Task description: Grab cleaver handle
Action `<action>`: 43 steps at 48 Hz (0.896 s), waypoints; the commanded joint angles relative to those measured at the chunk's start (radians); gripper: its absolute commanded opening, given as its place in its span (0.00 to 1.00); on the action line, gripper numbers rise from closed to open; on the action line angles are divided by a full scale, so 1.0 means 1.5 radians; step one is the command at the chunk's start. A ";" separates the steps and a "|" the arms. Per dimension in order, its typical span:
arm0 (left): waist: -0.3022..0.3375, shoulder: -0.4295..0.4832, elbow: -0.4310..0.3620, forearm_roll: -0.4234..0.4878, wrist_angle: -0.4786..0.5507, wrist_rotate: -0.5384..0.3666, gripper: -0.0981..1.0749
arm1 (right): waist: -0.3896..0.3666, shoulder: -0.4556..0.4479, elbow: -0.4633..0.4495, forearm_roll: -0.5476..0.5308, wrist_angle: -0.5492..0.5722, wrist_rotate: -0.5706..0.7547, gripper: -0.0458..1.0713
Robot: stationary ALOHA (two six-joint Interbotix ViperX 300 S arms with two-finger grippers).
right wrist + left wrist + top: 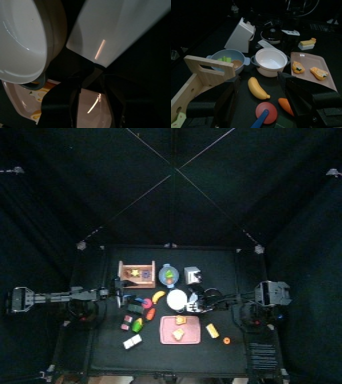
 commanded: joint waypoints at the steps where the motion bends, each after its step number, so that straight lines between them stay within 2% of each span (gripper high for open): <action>1: -0.001 0.001 -0.007 0.000 -0.004 0.000 0.90 | 0.000 -0.006 -0.007 -0.002 0.008 0.000 0.64; 13: -0.002 0.000 -0.007 -0.001 -0.003 0.000 0.90 | 0.016 -0.043 -0.015 -0.029 0.059 0.000 0.63; 27: -0.001 0.000 -0.007 0.001 -0.004 0.001 0.90 | 0.035 -0.101 -0.033 -0.088 0.170 0.000 0.63; 43: -0.001 0.000 -0.011 0.001 -0.005 0.001 0.90 | 0.053 -0.148 -0.029 -0.128 0.182 0.000 0.63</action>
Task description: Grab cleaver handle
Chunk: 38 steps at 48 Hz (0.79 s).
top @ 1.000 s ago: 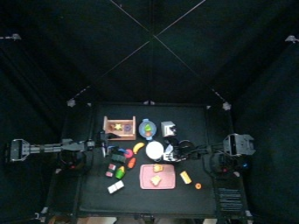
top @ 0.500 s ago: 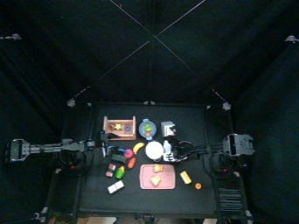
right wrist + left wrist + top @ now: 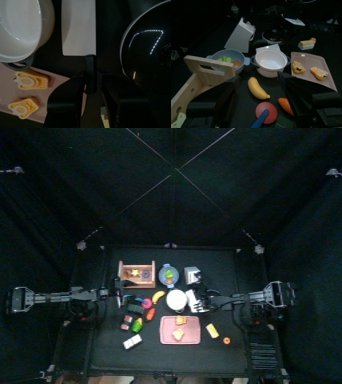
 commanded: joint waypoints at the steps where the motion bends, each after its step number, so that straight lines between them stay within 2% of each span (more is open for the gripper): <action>1: -0.001 0.001 -0.011 0.001 -0.005 0.000 0.90 | 0.009 -0.037 -0.009 -0.003 0.001 -0.001 0.63; 23: -0.001 0.001 -0.008 0.000 -0.005 0.000 0.90 | 0.037 -0.145 0.011 -0.028 0.071 -0.003 0.63; 38: -0.001 0.001 -0.009 0.001 -0.007 0.001 0.90 | 0.046 -0.211 0.045 -0.070 0.072 -0.004 0.63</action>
